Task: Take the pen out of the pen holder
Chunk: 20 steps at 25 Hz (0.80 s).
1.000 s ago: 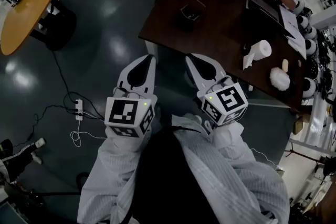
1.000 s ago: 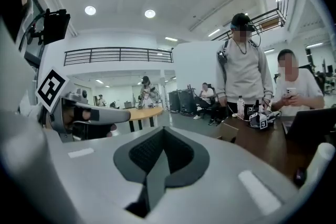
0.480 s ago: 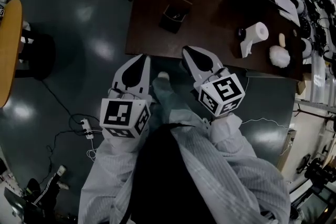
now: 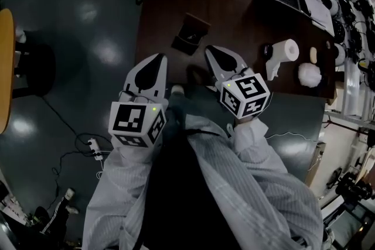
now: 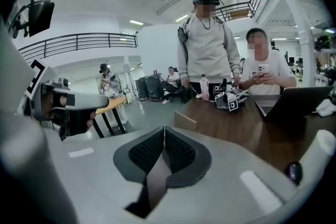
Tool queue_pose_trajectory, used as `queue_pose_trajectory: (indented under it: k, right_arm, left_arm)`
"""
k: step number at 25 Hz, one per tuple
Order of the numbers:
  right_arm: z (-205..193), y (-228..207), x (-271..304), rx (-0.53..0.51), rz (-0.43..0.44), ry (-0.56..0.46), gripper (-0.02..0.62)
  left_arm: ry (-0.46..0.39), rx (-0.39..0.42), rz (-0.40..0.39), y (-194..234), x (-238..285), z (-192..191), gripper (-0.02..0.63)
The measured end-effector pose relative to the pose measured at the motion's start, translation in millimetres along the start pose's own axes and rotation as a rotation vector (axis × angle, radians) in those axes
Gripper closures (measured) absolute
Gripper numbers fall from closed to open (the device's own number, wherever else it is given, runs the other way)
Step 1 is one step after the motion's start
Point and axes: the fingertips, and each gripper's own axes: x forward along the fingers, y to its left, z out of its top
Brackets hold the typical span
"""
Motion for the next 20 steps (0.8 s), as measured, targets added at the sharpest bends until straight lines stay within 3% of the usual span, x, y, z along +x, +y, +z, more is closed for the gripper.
queue_pose_trajectory:
  k: [11, 17, 20]
  right_arm:
    - [-26, -42, 50, 0.146, -0.135, 0.099, 0.568]
    - [-40, -57, 72, 0.233, -0.174, 0.135, 0.452]
    - [-47, -60, 82, 0.254, -0.177, 0.155, 0.443]
  left_arm:
    - [0.04, -0.013, -0.051, 20, 27, 9, 0.601]
    - [0.05, -0.005, -0.065, 23, 32, 9, 0.601]
    - [0.053, -0.005, -0.068, 24, 34, 8, 0.601]
